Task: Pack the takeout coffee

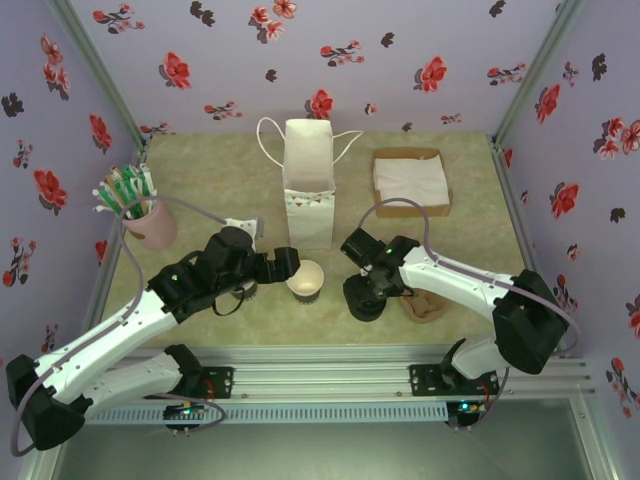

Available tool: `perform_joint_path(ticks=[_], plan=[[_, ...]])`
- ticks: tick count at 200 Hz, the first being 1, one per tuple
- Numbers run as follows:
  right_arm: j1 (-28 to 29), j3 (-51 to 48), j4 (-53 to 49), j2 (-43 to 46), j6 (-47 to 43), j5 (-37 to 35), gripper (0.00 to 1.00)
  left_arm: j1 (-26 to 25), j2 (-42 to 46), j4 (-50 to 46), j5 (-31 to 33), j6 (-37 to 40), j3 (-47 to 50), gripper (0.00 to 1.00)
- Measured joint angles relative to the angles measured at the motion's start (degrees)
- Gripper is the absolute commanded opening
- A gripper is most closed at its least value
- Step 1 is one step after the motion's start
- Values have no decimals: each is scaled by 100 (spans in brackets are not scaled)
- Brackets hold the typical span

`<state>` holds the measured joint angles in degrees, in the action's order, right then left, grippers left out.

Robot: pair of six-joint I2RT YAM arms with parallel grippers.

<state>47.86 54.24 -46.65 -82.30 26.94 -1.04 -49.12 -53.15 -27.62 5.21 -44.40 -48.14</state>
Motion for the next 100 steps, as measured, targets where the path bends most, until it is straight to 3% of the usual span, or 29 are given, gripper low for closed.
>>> perform_joint_path(ticks=[100], plan=[[0, 87, -46, -216, 0, -2, 78, 44, 116, -7, 20, 2, 114, 99]])
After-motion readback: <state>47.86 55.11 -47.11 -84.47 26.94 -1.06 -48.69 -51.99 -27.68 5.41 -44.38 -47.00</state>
